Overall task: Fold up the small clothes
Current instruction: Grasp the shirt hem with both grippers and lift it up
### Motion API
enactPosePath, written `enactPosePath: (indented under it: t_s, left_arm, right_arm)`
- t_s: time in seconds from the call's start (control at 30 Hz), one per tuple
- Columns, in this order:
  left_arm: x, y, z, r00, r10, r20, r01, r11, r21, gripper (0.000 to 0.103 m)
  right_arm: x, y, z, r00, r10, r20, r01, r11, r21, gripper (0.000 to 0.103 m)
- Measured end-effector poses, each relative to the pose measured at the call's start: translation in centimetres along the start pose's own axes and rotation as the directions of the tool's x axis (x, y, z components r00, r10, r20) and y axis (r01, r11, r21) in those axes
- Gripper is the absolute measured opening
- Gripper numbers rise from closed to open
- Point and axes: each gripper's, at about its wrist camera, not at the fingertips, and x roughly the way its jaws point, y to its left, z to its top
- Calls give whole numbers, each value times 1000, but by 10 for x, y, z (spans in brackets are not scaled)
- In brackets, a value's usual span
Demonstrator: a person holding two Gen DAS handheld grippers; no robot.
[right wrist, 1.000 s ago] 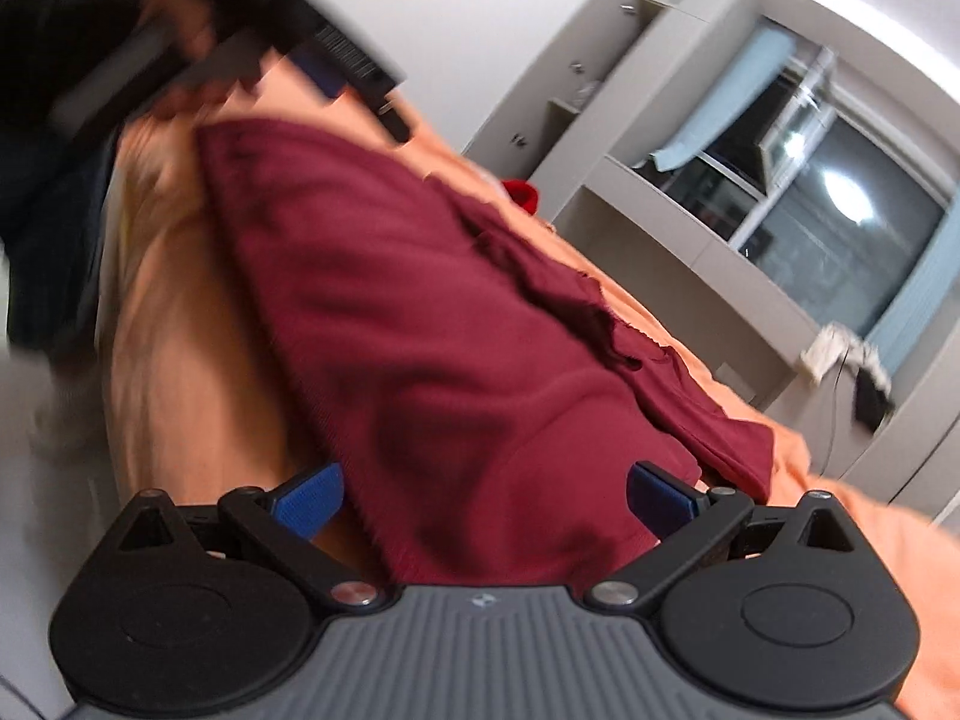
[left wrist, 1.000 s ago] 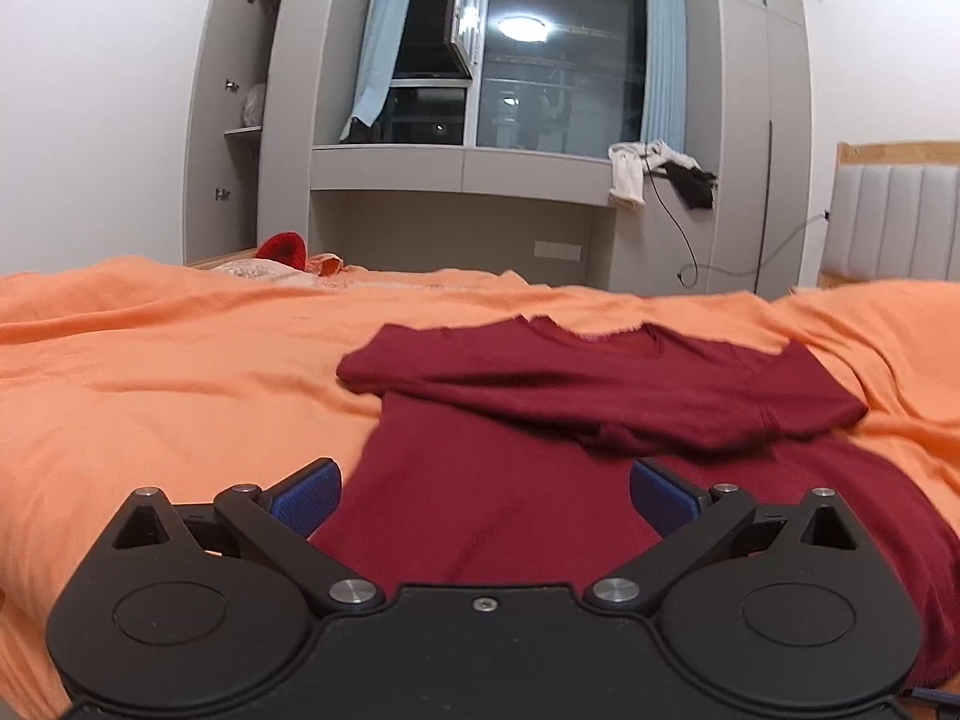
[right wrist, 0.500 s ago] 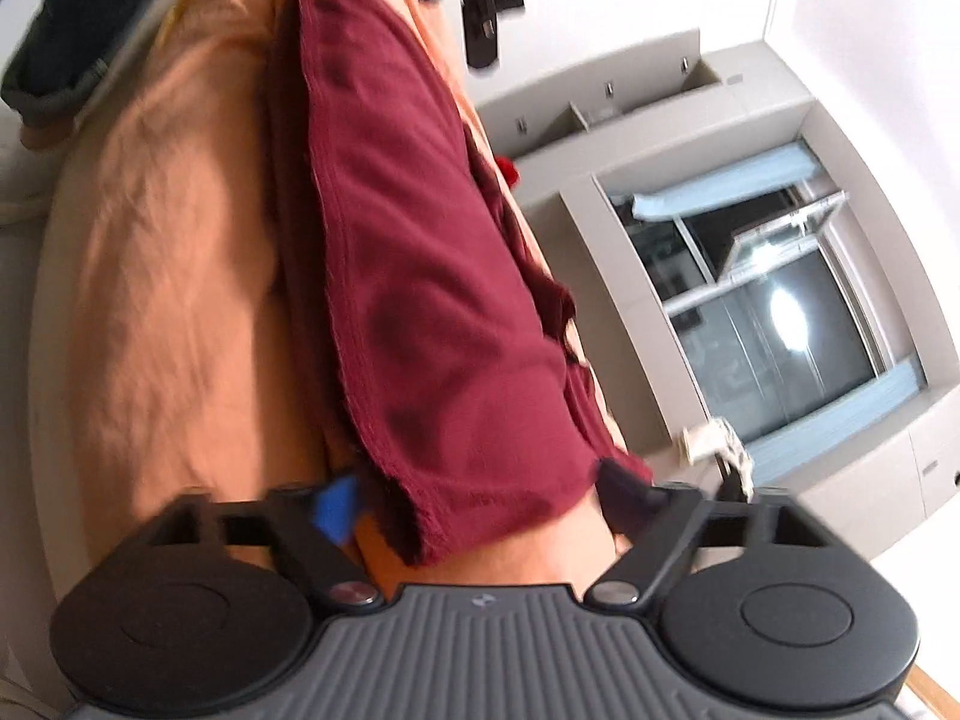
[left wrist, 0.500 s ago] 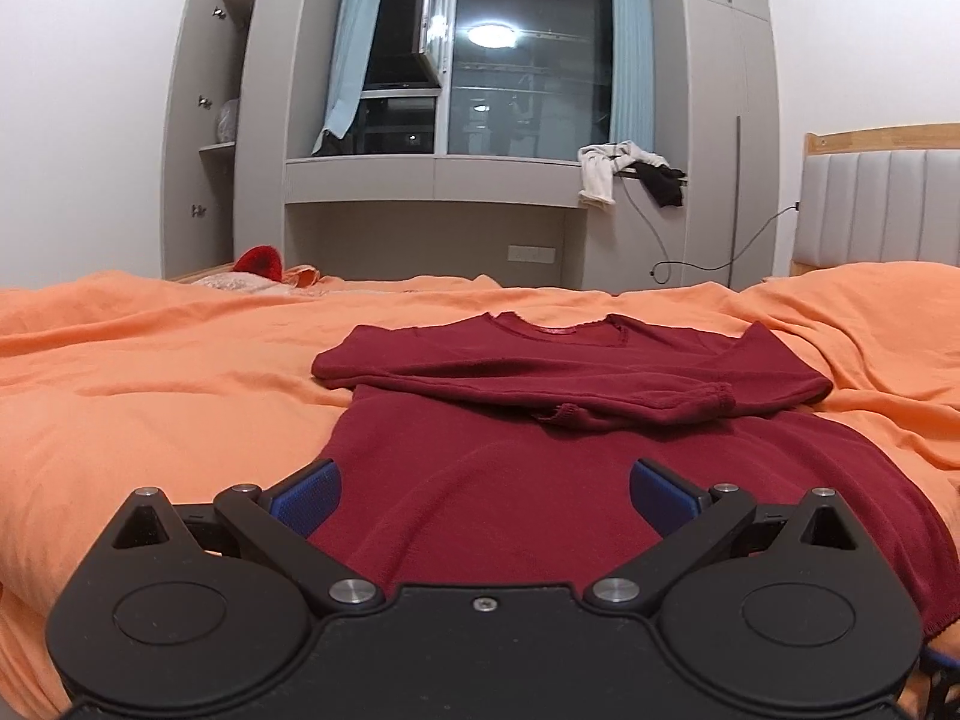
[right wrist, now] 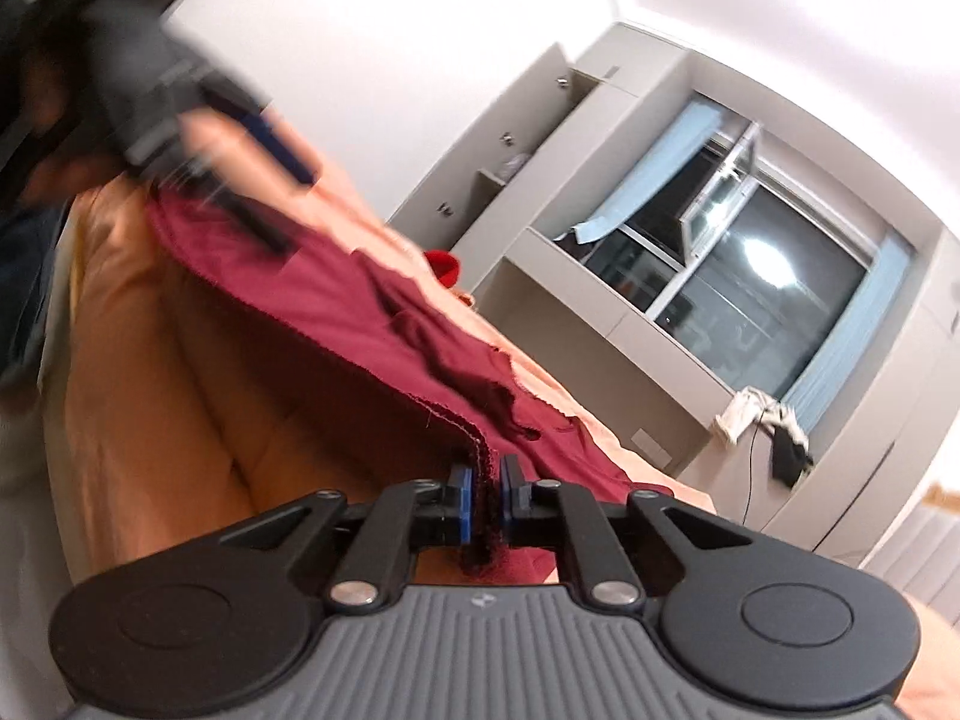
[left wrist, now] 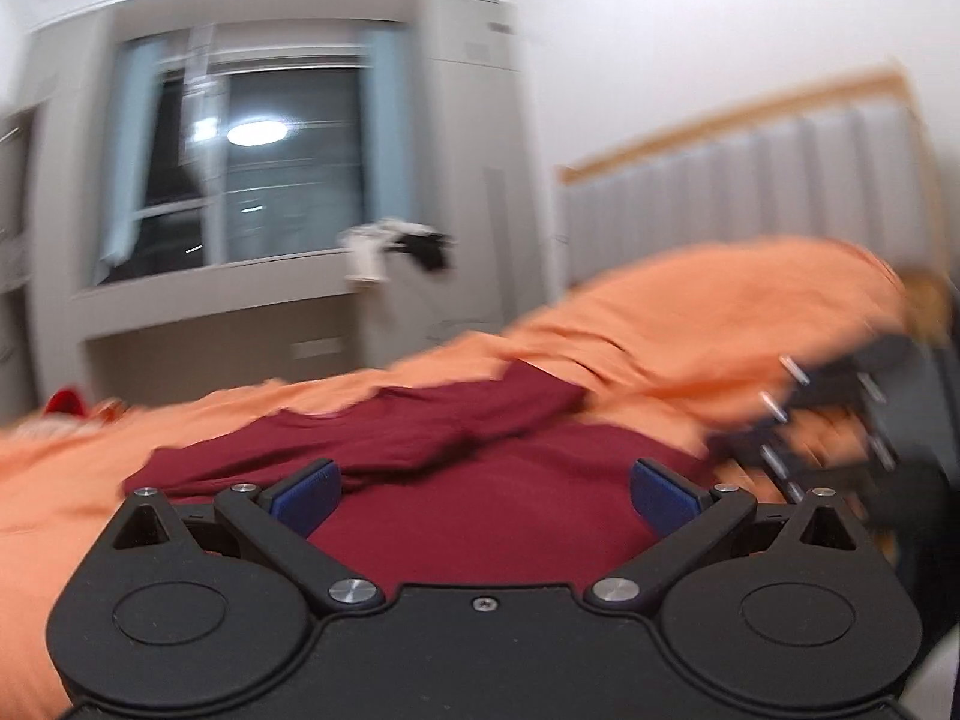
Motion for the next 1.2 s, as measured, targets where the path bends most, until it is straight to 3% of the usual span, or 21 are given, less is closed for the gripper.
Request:
enactPosePath:
  t_s: [0.07, 0.13, 0.23, 0.3, 0.4, 0.53, 0.6, 0.67, 0.8, 0.9, 1.0, 1.2]
  left_arm:
    - [8, -16, -8, 999, -12, -49, 16, 997, 79, 102]
    - [19, -33, -18, 995, 25, -101, -7, 984, 176, 102]
    - [37, -44, -30, 976, 148, -158, -98, 954, 285, 101]
    - [47, -38, -33, 957, 222, -186, -161, 943, 292, 96]
    - [52, -18, -34, 911, 353, -213, -292, 918, 270, 80]
    - [44, 7, -40, 814, 548, -189, -490, 825, 281, 54]
    - [37, 16, -41, 777, 601, -185, -544, 790, 281, 48]
    - [31, 23, -40, 751, 633, -186, -582, 768, 268, 43]
    - [20, 30, -36, 712, 676, -190, -631, 735, 249, 19]
    - [7, 30, -36, 709, 680, -186, -642, 732, 229, 6]
    - [2, 26, -29, 712, 688, -139, -657, 723, 216, 6]
    - [-18, 20, -6, 731, 682, -27, -674, 727, 128, 5]
  right_arm:
    - [2, -3, 1, 1000, -2, 9, 2, 1000, 19, 9]
    - [0, -6, 1, 1000, -11, 17, 11, 1000, 21, 9]
    - [-7, -14, -1, 999, -29, 26, 28, 999, 26, 9]
    - [-6, -16, -1, 998, -53, 30, 52, 998, 33, 8]
    - [-5, -22, 2, 995, -93, 39, 91, 994, 59, 8]
    - [-3, -27, 6, 989, -135, 53, 130, 988, 87, 7]
    - [-4, -28, 7, 988, -145, 58, 139, 986, 88, 7]
    - [-2, -29, 9, 986, -155, 60, 149, 985, 83, 7]
    - [-1, -27, 9, 983, -177, 56, 174, 984, 50, 7]
    - [-4, -14, 8, 975, -213, 66, 216, 975, -54, 7]
    - [-6, 4, 7, 963, -257, 80, 266, 954, -137, 6]
    - [-25, 1, 20, 942, -327, 80, 334, 939, -83, 5]
